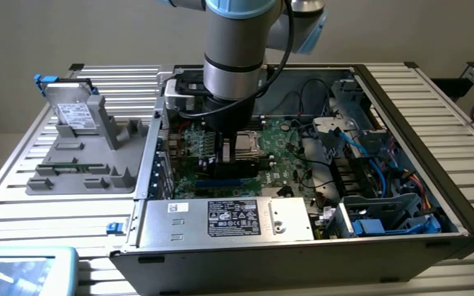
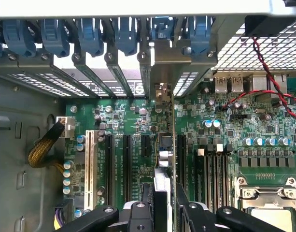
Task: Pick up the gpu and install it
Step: 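Insert the gpu into the slot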
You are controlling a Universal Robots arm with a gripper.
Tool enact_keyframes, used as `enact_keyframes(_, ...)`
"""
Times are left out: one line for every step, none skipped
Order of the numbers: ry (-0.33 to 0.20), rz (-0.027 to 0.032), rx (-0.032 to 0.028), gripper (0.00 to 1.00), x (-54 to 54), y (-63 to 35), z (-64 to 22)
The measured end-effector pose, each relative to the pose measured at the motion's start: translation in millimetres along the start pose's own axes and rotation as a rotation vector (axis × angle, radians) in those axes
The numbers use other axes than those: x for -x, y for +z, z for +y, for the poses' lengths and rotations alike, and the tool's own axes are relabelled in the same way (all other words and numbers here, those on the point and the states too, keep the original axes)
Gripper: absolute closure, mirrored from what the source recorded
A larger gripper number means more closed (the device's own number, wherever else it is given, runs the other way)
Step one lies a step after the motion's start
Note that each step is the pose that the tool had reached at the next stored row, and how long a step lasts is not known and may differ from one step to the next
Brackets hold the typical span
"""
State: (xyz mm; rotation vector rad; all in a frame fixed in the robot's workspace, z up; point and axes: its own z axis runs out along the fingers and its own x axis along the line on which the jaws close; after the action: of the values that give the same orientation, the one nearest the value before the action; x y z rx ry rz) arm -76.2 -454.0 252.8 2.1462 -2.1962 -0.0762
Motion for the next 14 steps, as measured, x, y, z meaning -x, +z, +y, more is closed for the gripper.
enact_keyframes(0.000, 0.0002, 0.0001, 0.71, 0.0, 0.0, 0.0)
enact_keyframes(0.000, 0.0000, 0.0000, 0.71, 0.0, 0.3, -0.1)
enact_keyframes(0.000, -0.0002, -0.0001, 0.71, 0.1, 0.9, -0.1)
enact_keyframes(0.000, -0.0001, 0.0000, 0.71, 0.1, 1.3, 0.1)
enact_keyframes(0.000, 0.0000, 0.0000, 0.71, 0.0, 1.5, 0.7)
enact_keyframes(0.000, 0.0000, -0.0001, 0.71, 0.0, 1.7, 1.6)
enact_keyframes(0.000, 0.0000, -0.0002, 0.71, 0.0, 1.7, 2.5)
enact_keyframes(0.000, -0.0002, -0.0009, 0.71, 0.0, 1.8, 2.9)
enact_keyframes(0.000, -0.0012, -0.0023, 0.71, -0.1, 1.7, 2.9)
enact_keyframes(0.000, -0.0040, -0.0033, 0.71, -0.3, 1.8, 2.9)
enact_keyframes(-0.001, -0.0064, -0.0040, 0.71, -0.5, 1.9, 3.0)
enact_keyframes(-0.001, -0.0071, -0.0041, 0.71, -0.5, 1.9, 3.1)
enact_keyframes(-0.001, -0.0072, -0.0041, 0.71, -0.5, 1.9, 3.3)
enact_keyframes(-0.001, -0.0072, -0.0041, 0.71, -0.5, 1.9, 3.4)
